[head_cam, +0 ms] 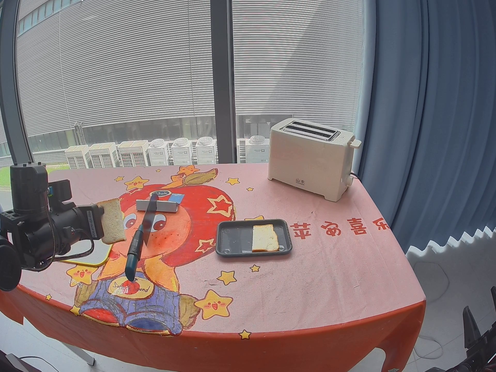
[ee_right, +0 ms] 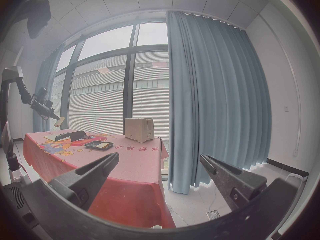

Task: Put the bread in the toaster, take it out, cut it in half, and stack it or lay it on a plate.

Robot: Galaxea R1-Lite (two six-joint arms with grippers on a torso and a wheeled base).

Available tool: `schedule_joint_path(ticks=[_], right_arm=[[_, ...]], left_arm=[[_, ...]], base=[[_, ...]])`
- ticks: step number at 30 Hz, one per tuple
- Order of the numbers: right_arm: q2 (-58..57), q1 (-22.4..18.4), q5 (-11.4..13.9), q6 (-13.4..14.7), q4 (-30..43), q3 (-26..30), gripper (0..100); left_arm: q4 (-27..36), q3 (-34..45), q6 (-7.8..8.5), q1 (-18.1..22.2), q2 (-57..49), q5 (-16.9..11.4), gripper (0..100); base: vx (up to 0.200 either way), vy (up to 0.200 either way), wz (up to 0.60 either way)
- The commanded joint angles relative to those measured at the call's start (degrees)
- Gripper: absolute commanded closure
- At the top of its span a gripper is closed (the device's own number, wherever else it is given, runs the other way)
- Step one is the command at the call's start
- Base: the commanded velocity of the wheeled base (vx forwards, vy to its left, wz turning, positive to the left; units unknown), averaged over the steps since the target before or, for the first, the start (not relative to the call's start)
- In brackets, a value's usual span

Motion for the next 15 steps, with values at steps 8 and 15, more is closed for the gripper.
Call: schedule_joint_path(ticks=[8,15], right_arm=[[-0.57,0.02,0.06,-0.01,0.02,0.81,0],[-0.57,0.02,0.06,-0.01,0.02,0.81,0]], left_arm=[[-0.06,1.49,-0.23,-0.24,-5.43,-0.29,100],[-0.06,1.49,-0.05,-0.5,-6.31,-0.21,100]], base=[[0.0,0.0,0.0],[0.0,0.0,0.0]])
